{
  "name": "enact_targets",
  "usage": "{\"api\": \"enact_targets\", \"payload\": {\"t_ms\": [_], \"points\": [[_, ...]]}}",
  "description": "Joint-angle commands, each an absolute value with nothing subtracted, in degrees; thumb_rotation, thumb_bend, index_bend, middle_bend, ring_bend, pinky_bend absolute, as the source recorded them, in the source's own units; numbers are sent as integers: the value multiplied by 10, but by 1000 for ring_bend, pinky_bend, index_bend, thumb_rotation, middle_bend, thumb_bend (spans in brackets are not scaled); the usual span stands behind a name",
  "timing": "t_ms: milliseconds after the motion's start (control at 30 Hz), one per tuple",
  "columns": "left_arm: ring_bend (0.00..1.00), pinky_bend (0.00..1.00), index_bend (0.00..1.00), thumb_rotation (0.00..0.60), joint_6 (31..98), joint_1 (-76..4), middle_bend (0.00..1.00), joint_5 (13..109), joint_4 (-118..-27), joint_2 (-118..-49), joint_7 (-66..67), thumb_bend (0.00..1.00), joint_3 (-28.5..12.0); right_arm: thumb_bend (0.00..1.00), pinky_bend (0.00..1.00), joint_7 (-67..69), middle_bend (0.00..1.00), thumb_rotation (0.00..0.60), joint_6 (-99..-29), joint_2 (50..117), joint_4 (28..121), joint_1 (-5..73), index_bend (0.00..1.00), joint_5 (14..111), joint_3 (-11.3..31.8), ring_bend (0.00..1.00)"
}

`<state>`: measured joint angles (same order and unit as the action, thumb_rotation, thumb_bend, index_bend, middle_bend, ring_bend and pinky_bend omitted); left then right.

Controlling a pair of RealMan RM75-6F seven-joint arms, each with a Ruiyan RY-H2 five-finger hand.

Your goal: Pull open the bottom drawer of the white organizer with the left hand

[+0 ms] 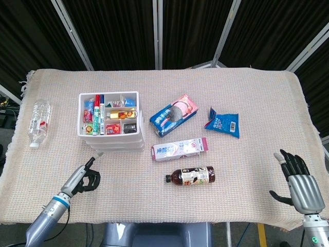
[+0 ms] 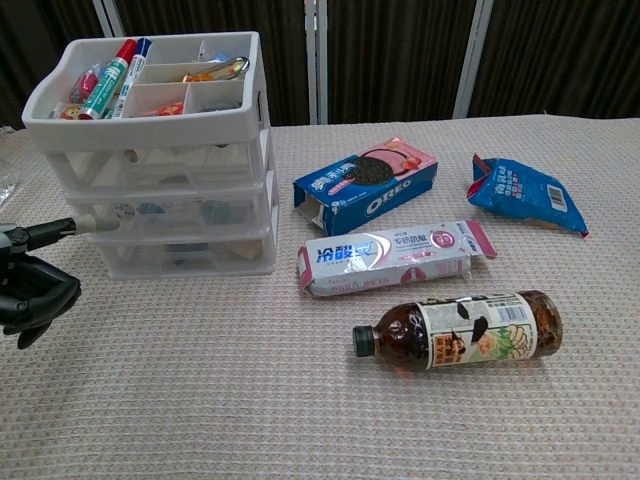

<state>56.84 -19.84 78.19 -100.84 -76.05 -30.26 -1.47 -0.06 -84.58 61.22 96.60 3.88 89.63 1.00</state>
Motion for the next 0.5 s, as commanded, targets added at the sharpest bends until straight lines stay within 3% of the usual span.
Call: {"api": "enact_targets", "payload": {"t_ms": [33,500], "points": [[785,674,0,600,554,-210,763,765,-1000,-774,-306,655,-27,40,0,2,0,600,-846,611,966,39,0,895,11,0],[785,674,0,600,499,-248,763,700,-985,-812,-284,654,-55,40,0,9,0,600,-845,608,966,39,0,895,10,0]]}}
